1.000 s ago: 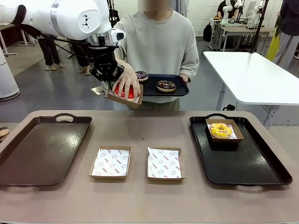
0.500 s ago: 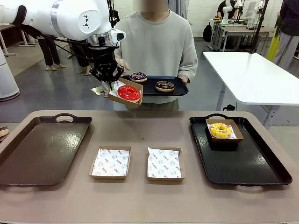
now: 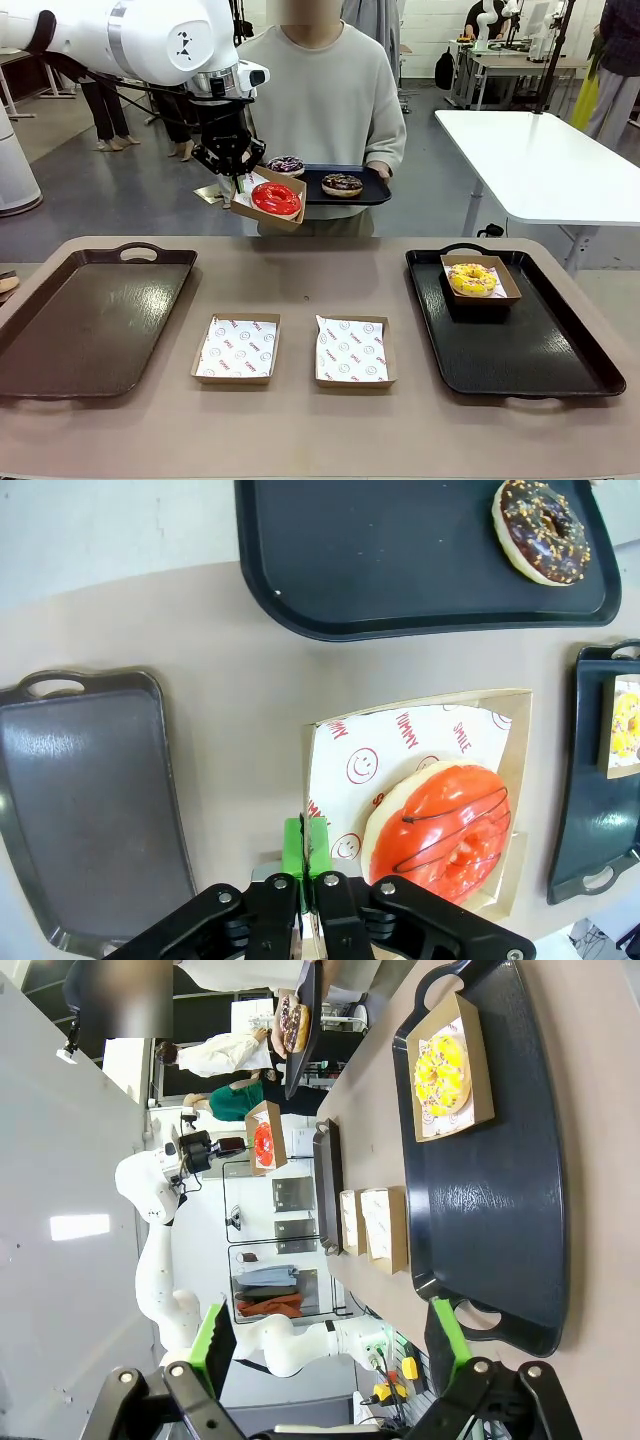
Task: Individually package the donuts and arrange them on the tray.
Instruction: Place the picked Paper togo box on the Handle tray while simultaneously picking up another Paper togo box from the table with the other hand.
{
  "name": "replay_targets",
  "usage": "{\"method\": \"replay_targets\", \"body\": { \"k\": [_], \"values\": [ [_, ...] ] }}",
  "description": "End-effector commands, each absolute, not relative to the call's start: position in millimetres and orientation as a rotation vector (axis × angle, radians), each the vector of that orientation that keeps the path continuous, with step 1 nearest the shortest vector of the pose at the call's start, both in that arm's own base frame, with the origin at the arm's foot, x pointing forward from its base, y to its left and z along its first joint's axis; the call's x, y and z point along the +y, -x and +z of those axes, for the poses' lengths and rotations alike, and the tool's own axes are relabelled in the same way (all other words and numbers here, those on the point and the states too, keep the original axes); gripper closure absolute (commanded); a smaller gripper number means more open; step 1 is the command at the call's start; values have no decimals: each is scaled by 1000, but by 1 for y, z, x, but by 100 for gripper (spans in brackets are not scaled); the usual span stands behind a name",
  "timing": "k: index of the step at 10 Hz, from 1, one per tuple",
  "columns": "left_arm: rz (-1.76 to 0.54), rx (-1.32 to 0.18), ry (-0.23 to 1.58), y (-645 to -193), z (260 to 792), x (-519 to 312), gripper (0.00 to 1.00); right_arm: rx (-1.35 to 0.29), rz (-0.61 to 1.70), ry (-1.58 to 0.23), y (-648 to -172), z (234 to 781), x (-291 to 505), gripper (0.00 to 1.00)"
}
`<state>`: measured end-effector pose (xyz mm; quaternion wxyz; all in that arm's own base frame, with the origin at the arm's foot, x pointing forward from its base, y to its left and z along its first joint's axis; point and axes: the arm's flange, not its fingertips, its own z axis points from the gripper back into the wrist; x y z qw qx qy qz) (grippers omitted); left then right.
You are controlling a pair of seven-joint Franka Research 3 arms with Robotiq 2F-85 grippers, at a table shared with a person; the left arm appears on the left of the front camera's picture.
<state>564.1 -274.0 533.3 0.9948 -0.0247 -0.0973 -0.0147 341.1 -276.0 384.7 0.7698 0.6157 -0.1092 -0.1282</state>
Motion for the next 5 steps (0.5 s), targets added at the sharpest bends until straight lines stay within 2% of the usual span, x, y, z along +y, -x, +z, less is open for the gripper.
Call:
{"method": "replay_targets", "body": {
  "k": [1, 5],
  "values": [
    [-27, -192, 52, -558, 534, -270, 100, -232, -285, -1335, -342, 387, -277, 0],
    [-27, -192, 52, -558, 534, -270, 100, -232, -285, -1335, -342, 387, -277, 0]
  ]
}}
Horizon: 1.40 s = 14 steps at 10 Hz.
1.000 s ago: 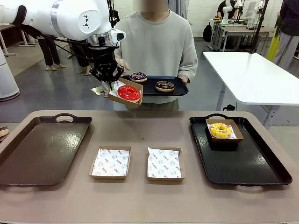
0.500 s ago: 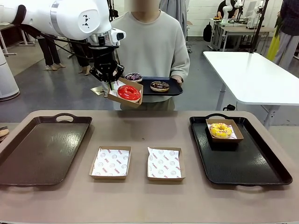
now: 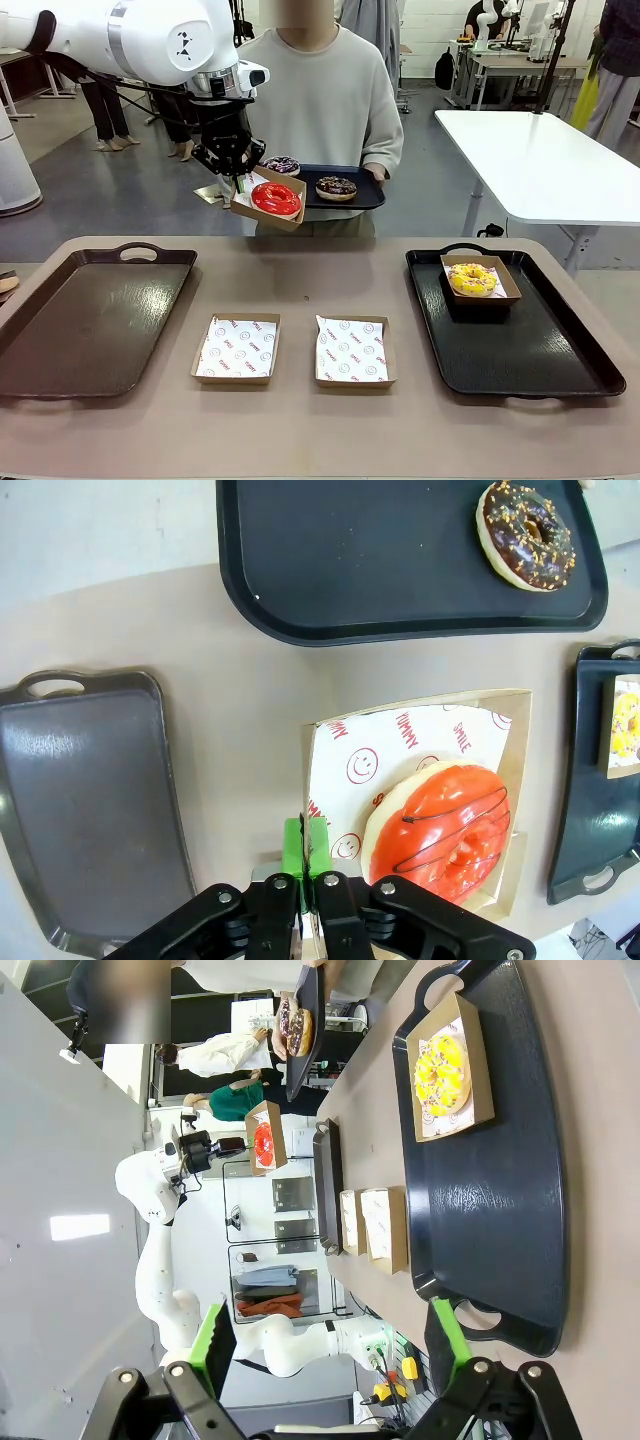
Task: Individually package the donuts and arrange them on the tray.
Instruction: Place the picked Paper togo box on the Handle tray while simultaneously picking up another Paper togo box from the table with the other hand.
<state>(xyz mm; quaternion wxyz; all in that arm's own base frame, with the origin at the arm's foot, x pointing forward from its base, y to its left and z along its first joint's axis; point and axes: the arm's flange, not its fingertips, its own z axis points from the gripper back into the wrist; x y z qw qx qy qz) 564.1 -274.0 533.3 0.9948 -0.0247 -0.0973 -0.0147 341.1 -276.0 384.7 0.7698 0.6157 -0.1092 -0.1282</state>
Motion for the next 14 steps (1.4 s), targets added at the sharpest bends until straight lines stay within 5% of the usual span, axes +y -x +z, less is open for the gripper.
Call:
{"method": "replay_targets", "body": {
  "k": [1, 6, 14],
  "values": [
    [-27, -192, 52, -558, 534, -270, 100, -232, -285, -1335, -342, 387, -277, 0],
    [-29, -195, 50, -564, 533, -274, 98, -237, -278, -1336, -341, 385, -276, 0],
    [-93, -241, 82, -516, 589, -128, 98, 6, -37, -843, -412, 478, -66, 0]
  ]
}}
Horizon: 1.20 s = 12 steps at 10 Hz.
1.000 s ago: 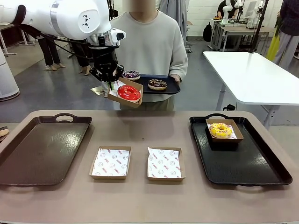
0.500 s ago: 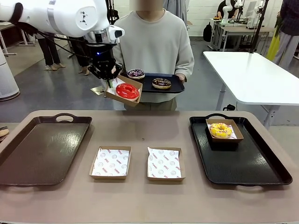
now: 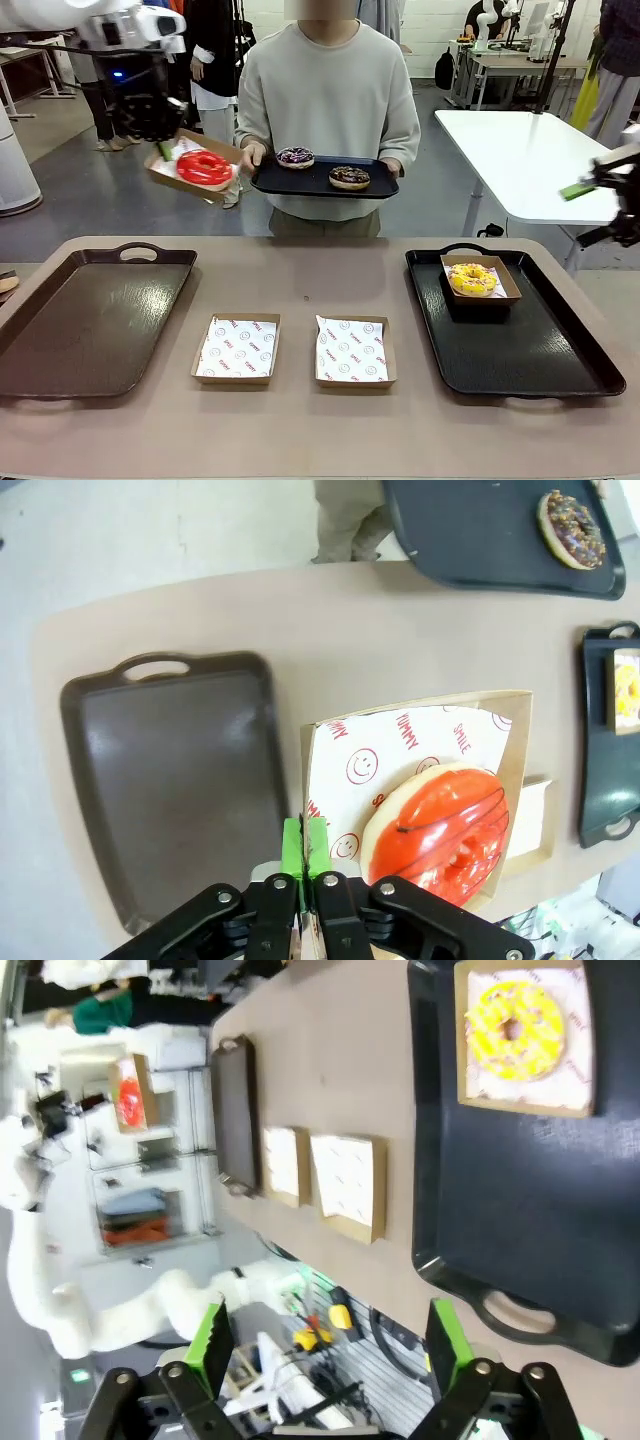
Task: Individually package the donuts and arrange them on the tray.
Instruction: Place the picked Paper togo box on the Handle tray while simultaneously picking up another Paper togo box from the table with the other hand.
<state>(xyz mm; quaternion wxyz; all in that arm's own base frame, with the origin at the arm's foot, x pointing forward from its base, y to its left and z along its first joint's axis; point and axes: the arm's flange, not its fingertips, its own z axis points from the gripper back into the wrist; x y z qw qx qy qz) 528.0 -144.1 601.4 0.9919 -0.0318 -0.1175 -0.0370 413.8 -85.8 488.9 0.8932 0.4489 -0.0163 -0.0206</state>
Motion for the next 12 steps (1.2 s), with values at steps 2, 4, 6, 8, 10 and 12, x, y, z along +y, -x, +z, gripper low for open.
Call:
{"method": "replay_targets", "body": {
  "k": [2, 4, 6, 8, 10, 12],
  "values": [
    [-85, -247, 73, -510, 574, -93, 98, 33, 6, -689, -418, 467, -1, 0],
    [-59, -239, 68, -504, 552, -65, 98, 20, 52, -556, -421, 448, 63, 0],
    [-37, -217, 72, -504, 531, -44, 98, -4, 97, -483, -421, 422, 108, 0],
    [-7, -185, 78, -504, 511, -31, 98, -22, 121, -440, -423, 399, 134, 0],
    [24, -147, 71, -503, 497, -25, 98, -28, 136, -447, -421, 391, 138, 0],
    [24, -145, 53, -504, 499, -28, 98, -15, 153, -468, -420, 400, 139, 0]
  ]
}}
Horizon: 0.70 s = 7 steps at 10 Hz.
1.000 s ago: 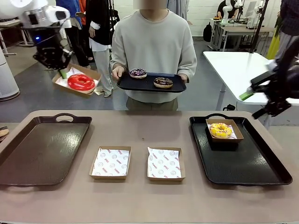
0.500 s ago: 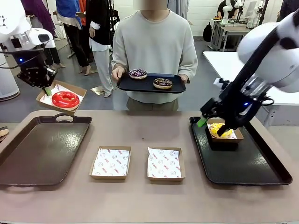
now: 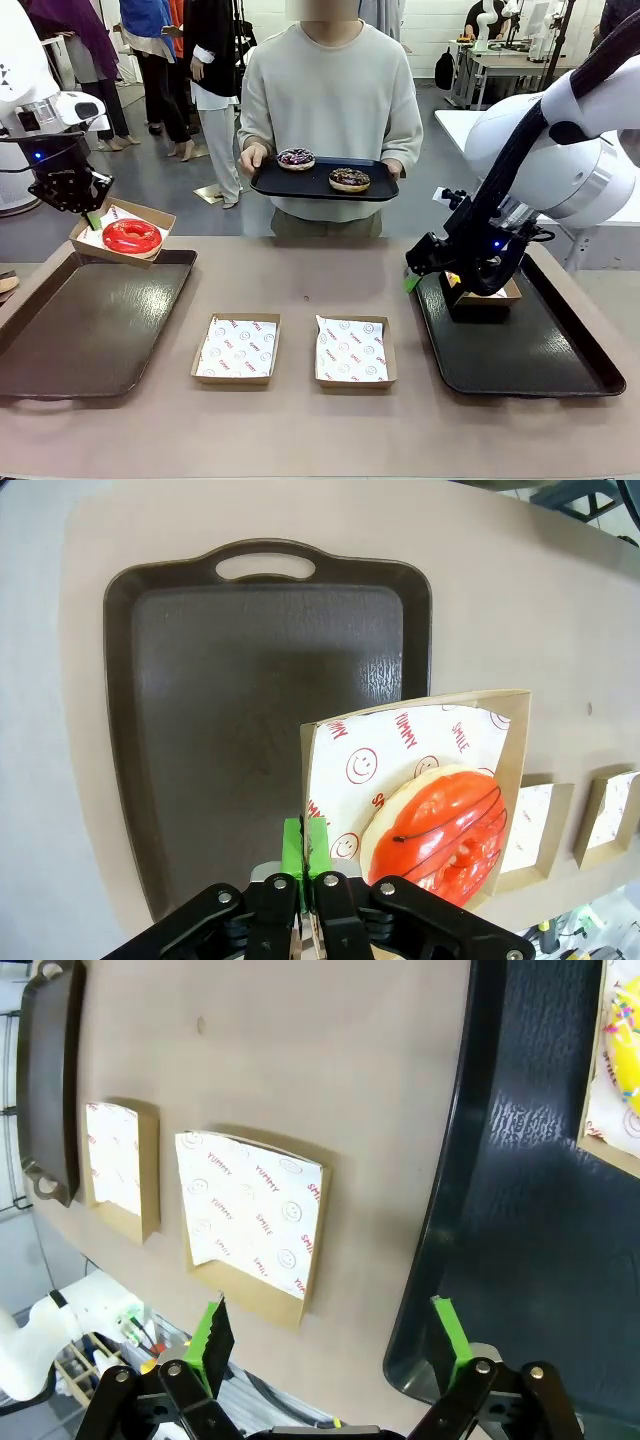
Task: Individually package the donuts and arrange them on the tray.
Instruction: Place the picked Paper togo box on the Handle tray while simultaneously picking up another Paper togo box from the table with the other hand.
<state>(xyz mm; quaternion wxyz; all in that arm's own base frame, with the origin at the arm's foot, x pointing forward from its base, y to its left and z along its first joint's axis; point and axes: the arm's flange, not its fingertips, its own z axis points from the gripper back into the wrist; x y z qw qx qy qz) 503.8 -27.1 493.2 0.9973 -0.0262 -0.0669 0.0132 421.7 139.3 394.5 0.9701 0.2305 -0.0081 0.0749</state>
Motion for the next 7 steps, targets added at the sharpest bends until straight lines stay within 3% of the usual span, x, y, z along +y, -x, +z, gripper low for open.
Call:
{"method": "replay_targets", "body": {
  "k": [1, 7],
  "values": [
    [24, -145, 53, -504, 499, -28, 98, -15, 153, -468, -420, 400, 139, 0],
    [24, -145, 53, -504, 499, -28, 98, -15, 153, -468, -420, 400, 139, 0]
  ]
}}
